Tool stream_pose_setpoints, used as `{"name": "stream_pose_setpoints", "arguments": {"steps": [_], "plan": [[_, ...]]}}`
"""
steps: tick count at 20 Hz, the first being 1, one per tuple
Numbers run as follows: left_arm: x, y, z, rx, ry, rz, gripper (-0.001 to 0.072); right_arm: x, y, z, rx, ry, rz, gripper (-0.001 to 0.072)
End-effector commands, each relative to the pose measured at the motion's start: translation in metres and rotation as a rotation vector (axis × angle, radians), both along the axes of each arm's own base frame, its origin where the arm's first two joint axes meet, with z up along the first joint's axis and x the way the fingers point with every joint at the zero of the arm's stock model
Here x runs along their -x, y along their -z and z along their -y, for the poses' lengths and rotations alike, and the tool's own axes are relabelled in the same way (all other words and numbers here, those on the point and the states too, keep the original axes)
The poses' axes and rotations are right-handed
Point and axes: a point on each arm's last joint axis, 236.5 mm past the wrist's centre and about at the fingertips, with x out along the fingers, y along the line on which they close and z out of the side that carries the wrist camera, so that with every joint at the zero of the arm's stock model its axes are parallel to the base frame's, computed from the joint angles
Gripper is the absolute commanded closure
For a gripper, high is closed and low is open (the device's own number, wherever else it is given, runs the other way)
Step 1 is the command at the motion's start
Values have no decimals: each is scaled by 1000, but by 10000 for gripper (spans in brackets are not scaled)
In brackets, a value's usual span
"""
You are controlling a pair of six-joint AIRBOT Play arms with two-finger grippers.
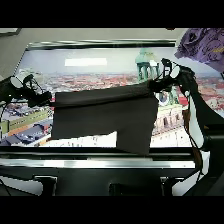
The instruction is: Fold the clothes and pants, and hang the long-sleeved shirts on hangers.
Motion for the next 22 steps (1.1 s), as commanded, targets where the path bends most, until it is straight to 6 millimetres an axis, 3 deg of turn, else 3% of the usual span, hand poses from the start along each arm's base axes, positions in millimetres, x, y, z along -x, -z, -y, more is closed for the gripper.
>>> {"name": "stream_pose_setpoints", "arguments": {"steps": [1, 5, 9, 10, 11, 12, 13, 14, 16, 19, 20, 22], "plan": [[20, 8, 6, 20, 14, -82, 686, 18, 14, 0, 8, -17, -91, 677], [36, 25, 13, 30, 23, -139, 686, 36, 38, -1, 5, -24, -196, 677], [48, 42, 20, 39, 34, -192, 683, 40, 46, -2, -7, -2, -231, 674], [48, 43, 20, 40, 29, -194, 639, 42, 45, -4, -16, -3, -237, 603], [46, 43, 19, 39, 7, -187, 497, 43, 45, -8, -32, -3, -244, 470], [43, 40, 17, 39, -17, -177, 273, 47, 43, -14, -57, -7, -263, 308], [39, 35, 15, 36, -25, -163, 64, 53, 40, -18, -75, -13, -282, 220], [33, 26, 12, 28, -26, -138, -1, 59, 34, -18, -75, -23, -297, 212], [26, 2, -2, -5, -36, -83, -1, 66, 11, -9, -69, -50, -284, 212], [38, -34, -33, -71, -69, -29, -1, 70, -37, 24, -109, -15, -207, 212], [49, -42, -41, -75, -83, -17, -1, 78, -45, 35, -155, -1, -201, 212], [78, -47, -54, -76, -137, -10, 0, 116, -40, 44, -300, 35, -256, 212]]}}
